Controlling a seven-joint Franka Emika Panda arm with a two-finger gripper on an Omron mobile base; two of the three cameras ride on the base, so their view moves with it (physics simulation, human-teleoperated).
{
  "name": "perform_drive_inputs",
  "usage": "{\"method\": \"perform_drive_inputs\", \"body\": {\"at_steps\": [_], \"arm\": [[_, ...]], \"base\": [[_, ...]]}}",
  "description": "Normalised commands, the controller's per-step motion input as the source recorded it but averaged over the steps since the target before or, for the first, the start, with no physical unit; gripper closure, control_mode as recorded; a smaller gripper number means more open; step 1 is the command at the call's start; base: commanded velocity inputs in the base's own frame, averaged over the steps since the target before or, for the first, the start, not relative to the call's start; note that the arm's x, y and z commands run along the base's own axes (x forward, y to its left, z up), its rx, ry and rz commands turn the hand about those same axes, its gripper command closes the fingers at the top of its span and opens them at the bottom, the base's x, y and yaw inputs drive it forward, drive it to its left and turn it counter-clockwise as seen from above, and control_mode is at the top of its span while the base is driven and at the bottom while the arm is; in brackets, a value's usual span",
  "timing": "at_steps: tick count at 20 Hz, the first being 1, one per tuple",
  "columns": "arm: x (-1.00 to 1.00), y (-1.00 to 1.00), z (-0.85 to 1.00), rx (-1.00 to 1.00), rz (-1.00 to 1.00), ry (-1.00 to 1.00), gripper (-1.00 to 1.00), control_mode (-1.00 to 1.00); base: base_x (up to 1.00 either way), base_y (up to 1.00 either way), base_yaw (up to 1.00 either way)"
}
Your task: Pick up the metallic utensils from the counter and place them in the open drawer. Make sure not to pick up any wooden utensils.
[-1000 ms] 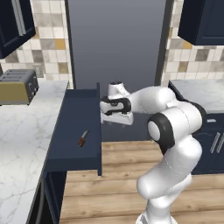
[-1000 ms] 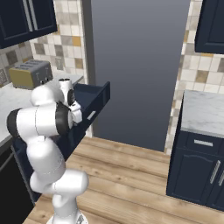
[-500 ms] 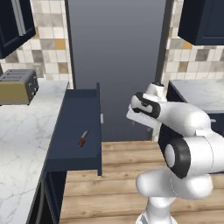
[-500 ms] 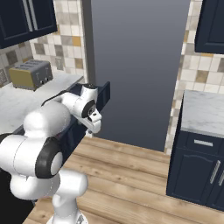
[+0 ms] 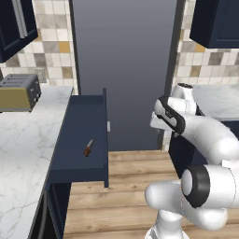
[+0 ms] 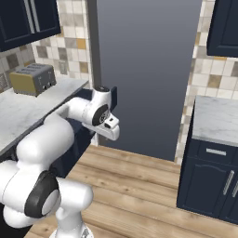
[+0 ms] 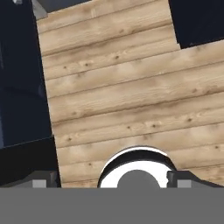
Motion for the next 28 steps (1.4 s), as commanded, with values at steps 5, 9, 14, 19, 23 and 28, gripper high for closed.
{"method": "perform_drive_inputs", "body": {"at_steps": [5,9,14,19,23,28], "arm": [[-0.38,0.02,0.0,0.0,0.17,-0.08,-1.0,-1.0],[-0.26,0.3,0.08,-0.03,0.22,-0.01,-1.0,-1.0],[0.0,0.37,0.04,-0.1,0.06,0.05,-1.0,-1.0],[0.0,0.0,0.0,0.0,0.0,0.0,-1.0,-1.0],[0.0,0.0,0.0,0.0,0.0,0.0,-1.0,-1.0],[-0.12,0.0,0.0,0.0,0.0,0.0,-1.0,-1.0]], "base": [[0.0,0.0,0.0],[0.0,0.0,0.0],[0.0,0.0,0.0],[0.0,0.0,0.0],[0.0,0.0,0.0],[0.0,0.0,0.0]]}}
